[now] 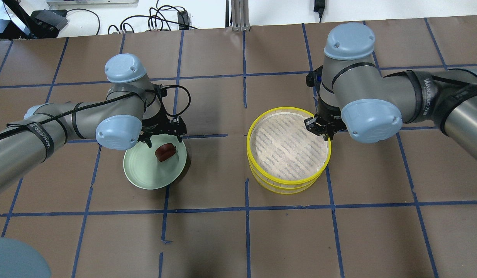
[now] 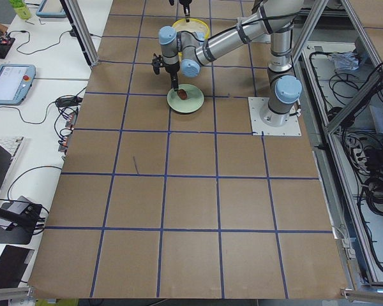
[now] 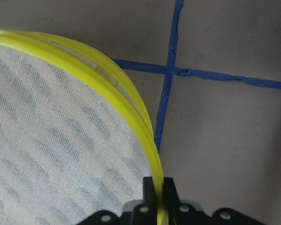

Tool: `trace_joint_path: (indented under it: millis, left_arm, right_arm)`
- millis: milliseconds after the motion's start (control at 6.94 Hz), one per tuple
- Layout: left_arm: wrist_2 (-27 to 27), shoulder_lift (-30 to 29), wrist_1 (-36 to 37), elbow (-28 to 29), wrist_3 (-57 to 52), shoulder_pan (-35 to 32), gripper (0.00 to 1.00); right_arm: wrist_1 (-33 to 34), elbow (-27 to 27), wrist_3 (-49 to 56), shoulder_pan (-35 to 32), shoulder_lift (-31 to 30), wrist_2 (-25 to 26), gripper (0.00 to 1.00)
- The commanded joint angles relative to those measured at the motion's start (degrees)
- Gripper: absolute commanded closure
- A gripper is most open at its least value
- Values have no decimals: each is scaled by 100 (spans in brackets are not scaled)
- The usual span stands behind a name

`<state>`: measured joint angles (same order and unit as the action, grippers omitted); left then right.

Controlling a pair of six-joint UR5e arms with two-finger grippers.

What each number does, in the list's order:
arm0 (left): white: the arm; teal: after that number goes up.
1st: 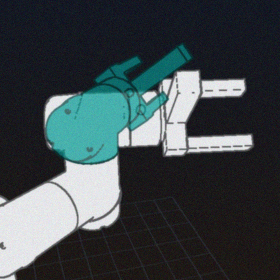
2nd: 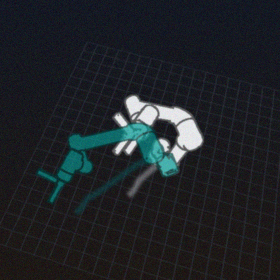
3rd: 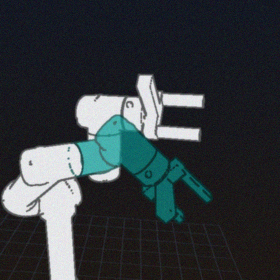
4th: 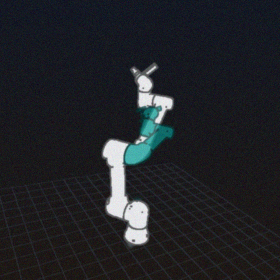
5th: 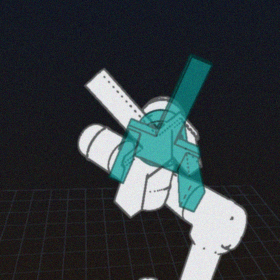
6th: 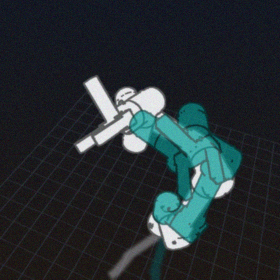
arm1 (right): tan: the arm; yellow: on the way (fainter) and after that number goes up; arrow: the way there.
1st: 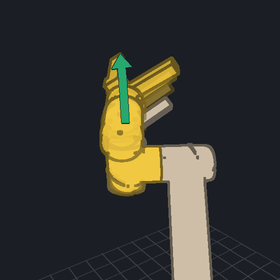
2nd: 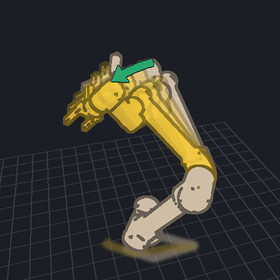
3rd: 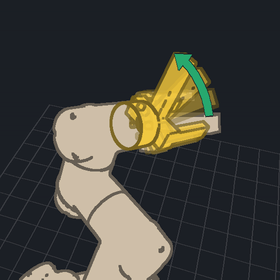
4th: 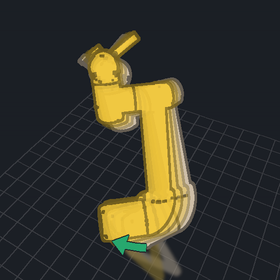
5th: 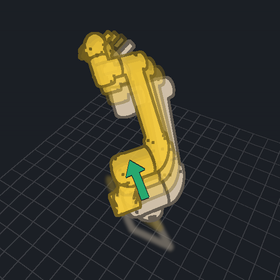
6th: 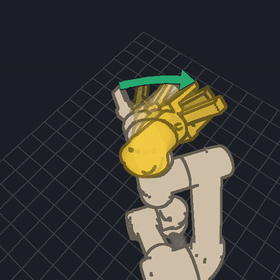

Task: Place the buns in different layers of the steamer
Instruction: 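Grasp the brown bun from the bowl with the left gripper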

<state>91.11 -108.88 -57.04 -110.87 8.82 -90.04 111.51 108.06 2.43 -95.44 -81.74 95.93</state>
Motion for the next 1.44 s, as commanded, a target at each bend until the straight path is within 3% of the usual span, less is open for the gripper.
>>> trace_joint_path:
  millis: [0, 144, 288, 432, 721, 1153, 1297]
  left_arm:
    - [38, 7, 53, -215, -21, 21, 32]
    - [38, 7, 53, -224, -21, 21, 66]
    - [56, 7, 53, -233, -29, 21, 77]
    - [56, 25, 53, -172, -38, 13, 94]
    - [108, 391, -25, -41, -82, 13, 95]
    - [-5, 921, -1192, 634, 206, -162, 94]
    - [-328, 930, -1265, 793, 686, -337, 94]
  right_arm:
    - [99, -4, 12, -10, 27, 14, 93]
    - [108, 4, 12, -10, 96, 14, 93]
    - [143, 22, 30, -10, 106, 49, 93]
    - [134, 40, 30, -10, 123, 232, 92]
    - [125, 66, 4, -10, 124, 199, 92]
    - [169, 66, -41, -10, 141, 163, 92]
    - [195, 66, -49, -10, 141, 163, 92]
